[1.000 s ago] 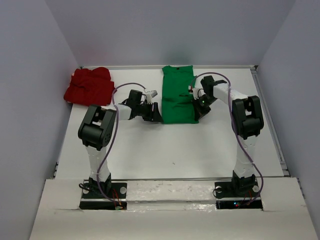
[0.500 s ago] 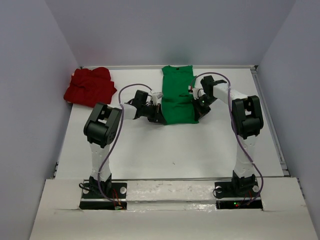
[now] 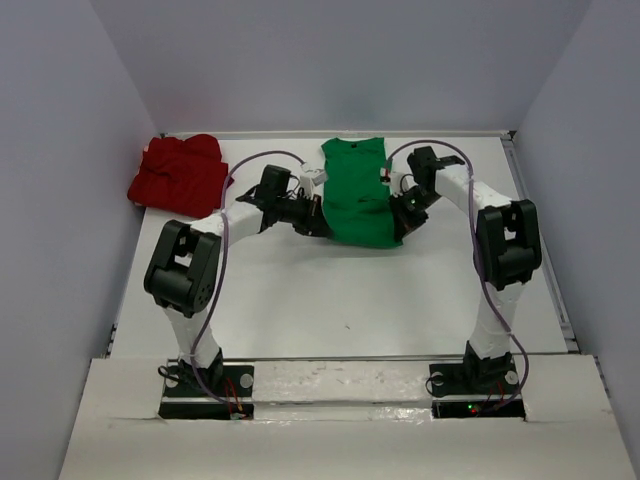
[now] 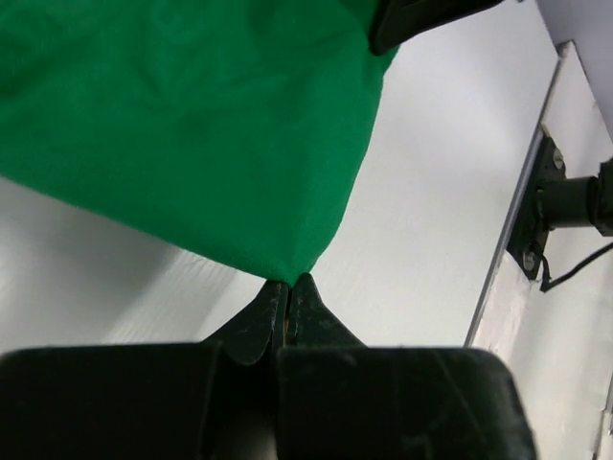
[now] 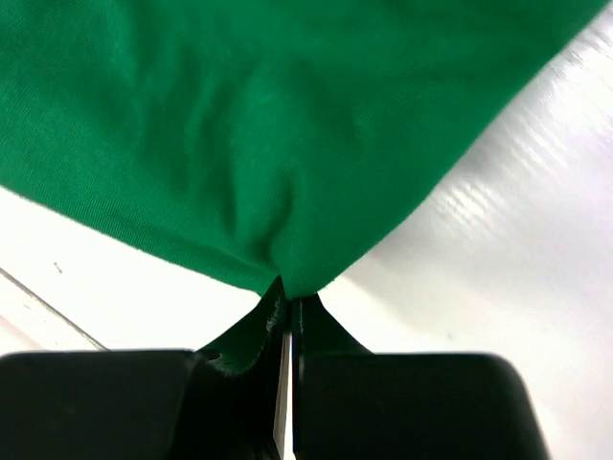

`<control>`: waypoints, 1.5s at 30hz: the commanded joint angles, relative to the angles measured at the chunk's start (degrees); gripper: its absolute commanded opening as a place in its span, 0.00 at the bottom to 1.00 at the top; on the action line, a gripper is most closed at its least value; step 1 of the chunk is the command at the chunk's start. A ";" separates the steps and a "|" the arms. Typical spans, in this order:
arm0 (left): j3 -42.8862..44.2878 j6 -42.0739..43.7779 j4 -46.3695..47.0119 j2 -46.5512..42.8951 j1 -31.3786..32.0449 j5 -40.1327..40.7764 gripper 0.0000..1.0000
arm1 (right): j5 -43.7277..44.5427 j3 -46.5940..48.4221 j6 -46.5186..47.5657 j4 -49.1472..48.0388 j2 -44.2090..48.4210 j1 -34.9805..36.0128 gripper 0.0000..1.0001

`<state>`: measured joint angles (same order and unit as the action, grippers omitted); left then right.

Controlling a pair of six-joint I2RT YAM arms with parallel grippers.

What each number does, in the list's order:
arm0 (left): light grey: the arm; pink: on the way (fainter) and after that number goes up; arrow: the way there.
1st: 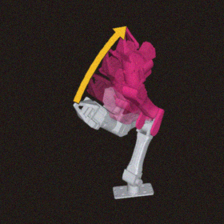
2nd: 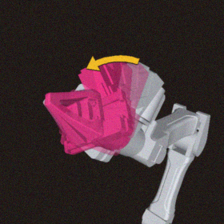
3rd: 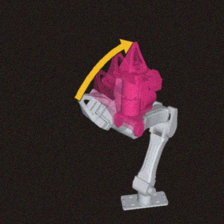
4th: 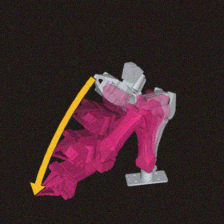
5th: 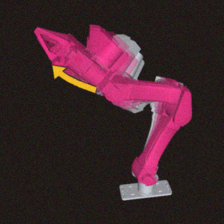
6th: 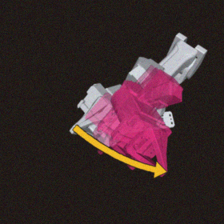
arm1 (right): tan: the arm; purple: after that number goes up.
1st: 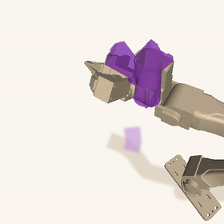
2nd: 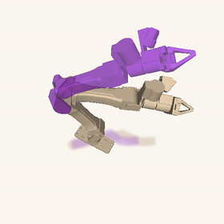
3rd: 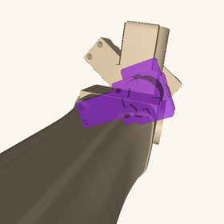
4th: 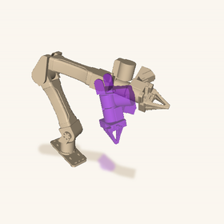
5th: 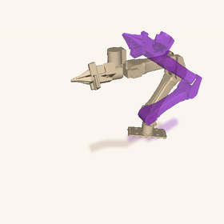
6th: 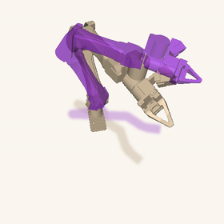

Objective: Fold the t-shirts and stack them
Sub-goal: Fold the long partially folded tshirt into a neat square

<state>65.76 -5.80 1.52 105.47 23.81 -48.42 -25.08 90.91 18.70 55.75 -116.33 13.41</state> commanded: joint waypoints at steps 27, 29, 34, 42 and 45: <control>18.18 17.40 -18.22 -4.40 0.27 -11.08 0.00 | 1.00 24.92 4.68 13.51 2.52 -0.23 0.00; 18.53 17.93 -18.74 -3.87 0.09 -10.38 0.00 | 0.56 26.33 4.94 13.16 -0.54 -0.23 0.00; 18.70 19.33 -18.92 -3.26 -0.96 -10.02 0.00 | -0.67 31.68 5.38 12.37 -7.14 -0.23 0.00; 28.44 20.22 -20.41 4.46 -5.00 -9.50 0.00 | 1.79 42.66 4.33 10.26 -15.23 -0.23 0.00; 31.18 18.20 -19.80 7.12 -6.06 -10.02 0.00 | 2.84 43.30 3.80 7.89 -15.07 -0.23 0.00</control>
<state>92.86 13.39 -18.26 111.46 19.29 -56.93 -24.01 130.43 22.96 67.96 -132.40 13.41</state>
